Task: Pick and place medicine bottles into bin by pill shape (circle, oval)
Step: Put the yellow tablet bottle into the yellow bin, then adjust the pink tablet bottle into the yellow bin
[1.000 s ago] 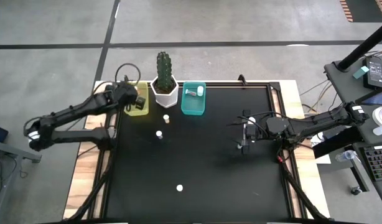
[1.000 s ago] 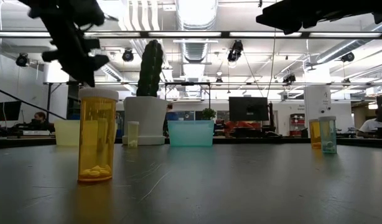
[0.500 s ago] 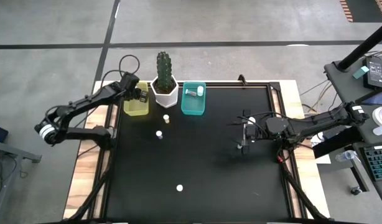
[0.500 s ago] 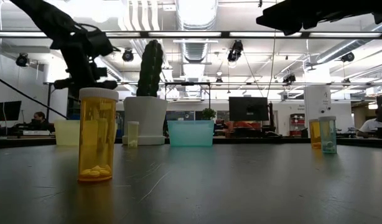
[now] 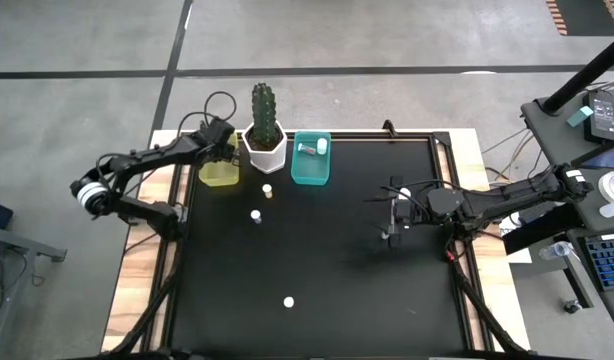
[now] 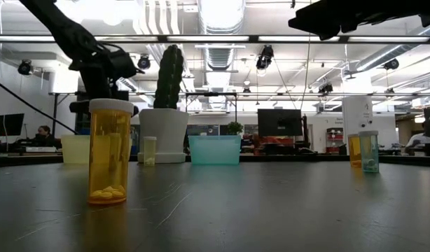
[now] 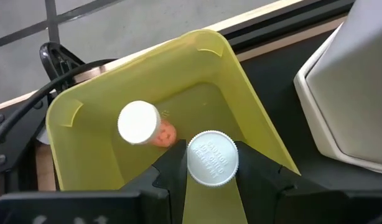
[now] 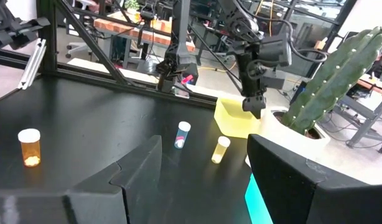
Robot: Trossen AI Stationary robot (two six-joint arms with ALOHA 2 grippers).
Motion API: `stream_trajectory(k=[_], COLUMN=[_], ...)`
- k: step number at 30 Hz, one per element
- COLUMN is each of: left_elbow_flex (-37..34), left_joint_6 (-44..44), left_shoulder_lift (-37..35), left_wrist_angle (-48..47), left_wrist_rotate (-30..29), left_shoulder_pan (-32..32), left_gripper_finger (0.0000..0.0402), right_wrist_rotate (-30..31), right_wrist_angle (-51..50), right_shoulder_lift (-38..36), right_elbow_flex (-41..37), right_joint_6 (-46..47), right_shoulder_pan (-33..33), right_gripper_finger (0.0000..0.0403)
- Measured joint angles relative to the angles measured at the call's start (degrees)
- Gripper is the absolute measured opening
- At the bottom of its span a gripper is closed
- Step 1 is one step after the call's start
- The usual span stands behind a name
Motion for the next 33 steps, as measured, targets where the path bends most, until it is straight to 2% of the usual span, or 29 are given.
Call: stream_trajectory(k=[12,26,33], left_elbow_flex=[0.0,0.0,0.18], left_joint_6=[0.0,0.18,2.78], left_shoulder_lift=[0.38,0.19,-4.92], left_wrist_angle=[0.25,0.22,-0.93], left_wrist_rotate=[-0.1,-0.11,-0.24], left_shoulder_pan=[0.17,0.17,0.17], left_gripper_finger=[0.0098,0.016,0.0162], right_wrist_rotate=[-0.02,-0.02,-0.02], right_wrist_angle=[0.04,0.04,0.07], right_shoulder_lift=[0.0,0.0,0.0], right_elbow_flex=[0.0,0.0,0.2], right_joint_6=[-0.02,0.01,0.59], right_shoulder_pan=[0.0,0.0,0.0], right_gripper_finger=[0.0231,0.0231,0.0231])
